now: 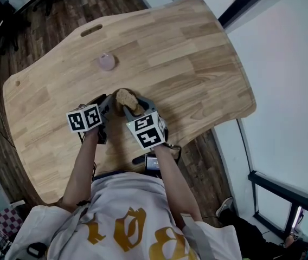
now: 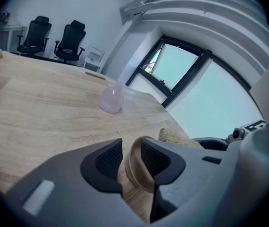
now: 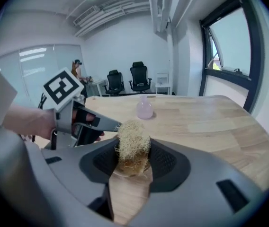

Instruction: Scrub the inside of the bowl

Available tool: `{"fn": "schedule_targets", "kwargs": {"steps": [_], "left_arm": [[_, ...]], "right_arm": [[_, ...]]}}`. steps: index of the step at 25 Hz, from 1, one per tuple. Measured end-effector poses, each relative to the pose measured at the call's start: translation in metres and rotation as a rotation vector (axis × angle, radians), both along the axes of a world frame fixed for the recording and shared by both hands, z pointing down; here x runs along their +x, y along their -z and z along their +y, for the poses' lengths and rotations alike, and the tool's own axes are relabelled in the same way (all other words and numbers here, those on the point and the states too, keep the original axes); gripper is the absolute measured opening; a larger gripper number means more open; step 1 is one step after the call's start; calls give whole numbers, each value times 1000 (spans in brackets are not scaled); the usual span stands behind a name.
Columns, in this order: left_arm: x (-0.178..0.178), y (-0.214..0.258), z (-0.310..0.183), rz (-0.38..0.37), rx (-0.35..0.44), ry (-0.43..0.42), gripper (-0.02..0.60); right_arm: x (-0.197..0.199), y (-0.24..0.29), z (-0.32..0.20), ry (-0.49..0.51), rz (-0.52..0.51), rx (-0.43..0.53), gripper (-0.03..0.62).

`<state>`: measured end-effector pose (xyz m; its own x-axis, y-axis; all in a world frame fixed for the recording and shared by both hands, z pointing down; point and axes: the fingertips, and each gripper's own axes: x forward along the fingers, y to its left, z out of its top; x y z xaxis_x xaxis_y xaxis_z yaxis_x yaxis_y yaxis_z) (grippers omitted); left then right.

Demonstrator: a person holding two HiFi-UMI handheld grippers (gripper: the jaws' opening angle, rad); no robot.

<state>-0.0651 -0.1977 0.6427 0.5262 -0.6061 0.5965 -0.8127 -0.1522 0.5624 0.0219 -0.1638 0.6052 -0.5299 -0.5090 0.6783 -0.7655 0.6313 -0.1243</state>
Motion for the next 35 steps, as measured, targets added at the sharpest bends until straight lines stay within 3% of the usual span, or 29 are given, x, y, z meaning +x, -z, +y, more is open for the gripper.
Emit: {"fn": "schedule_targets", "kwargs": {"steps": [3, 6, 11, 12, 14, 21, 25, 28, 32, 35], "left_arm": [[-6, 16, 4, -43, 43, -8, 104], [-11, 34, 14, -68, 88, -17, 104], [-14, 71, 33, -22, 197, -4, 97], [-14, 80, 36, -23, 223, -6, 70], [-13, 97, 43, -51, 281, -21, 2], [-8, 136, 69, -173, 440, -87, 2], [-10, 146, 83, -145, 461, -79, 2], [-12, 151, 89, -146, 468, -80, 2], [-20, 145, 92, -219, 460, -75, 2], [-22, 146, 92, -198, 453, -61, 2]], "right_arm": [[8, 21, 2, -53, -79, 23, 172], [21, 34, 8, -119, -70, 58, 172], [31, 60, 27, -176, -61, 129, 172], [31, 65, 31, -177, -61, 147, 172], [33, 77, 38, -196, -68, 185, 172], [40, 113, 62, -273, -185, 275, 172], [50, 111, 72, -295, -100, 284, 172], [54, 111, 77, -322, -98, 289, 172], [50, 115, 79, -315, -108, 312, 172], [50, 119, 80, -314, -105, 325, 172]]}}
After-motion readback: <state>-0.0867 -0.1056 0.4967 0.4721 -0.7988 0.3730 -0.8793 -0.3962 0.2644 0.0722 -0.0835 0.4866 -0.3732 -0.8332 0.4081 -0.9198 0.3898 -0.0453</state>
